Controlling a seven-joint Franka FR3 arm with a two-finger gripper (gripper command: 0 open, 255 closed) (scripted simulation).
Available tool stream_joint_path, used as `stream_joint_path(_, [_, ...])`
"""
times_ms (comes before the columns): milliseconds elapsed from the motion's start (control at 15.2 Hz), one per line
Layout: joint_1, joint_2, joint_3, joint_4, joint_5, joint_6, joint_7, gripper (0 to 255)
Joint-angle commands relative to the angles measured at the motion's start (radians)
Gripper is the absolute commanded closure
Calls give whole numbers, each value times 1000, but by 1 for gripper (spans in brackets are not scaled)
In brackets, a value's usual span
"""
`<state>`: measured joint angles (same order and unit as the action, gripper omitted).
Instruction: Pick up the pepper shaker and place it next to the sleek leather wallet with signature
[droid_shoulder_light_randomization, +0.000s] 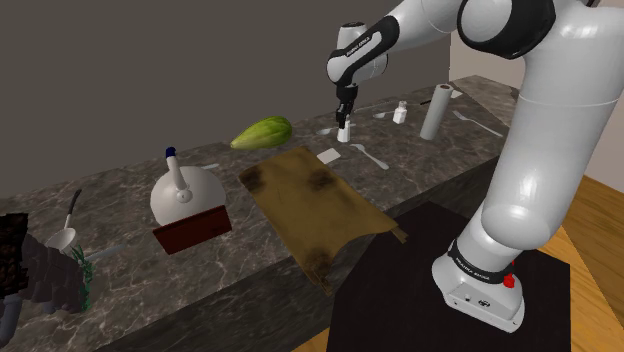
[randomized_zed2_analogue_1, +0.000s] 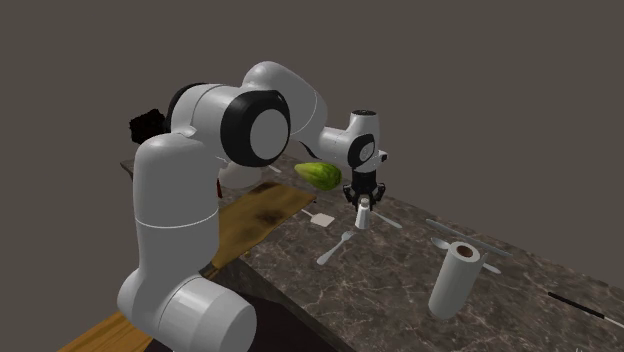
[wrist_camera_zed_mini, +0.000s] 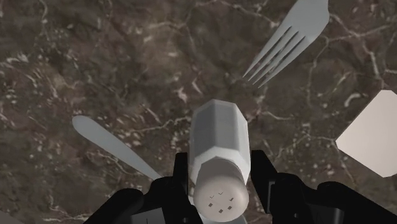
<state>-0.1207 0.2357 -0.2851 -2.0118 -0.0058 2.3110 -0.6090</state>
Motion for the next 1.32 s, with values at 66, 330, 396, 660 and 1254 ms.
stream_joint_path(66, [0,0,0,0,0,0,0,255])
stream_joint_path(330, [0,0,0,0,0,0,0,255])
stream_joint_path(396, [0,0,0,0,0,0,0,255])
stream_joint_path(660, [3,-28,-3,21,-9,-48,4,255])
stream_joint_path(1254, [8,-80,-6,80,-25,-158,9,255])
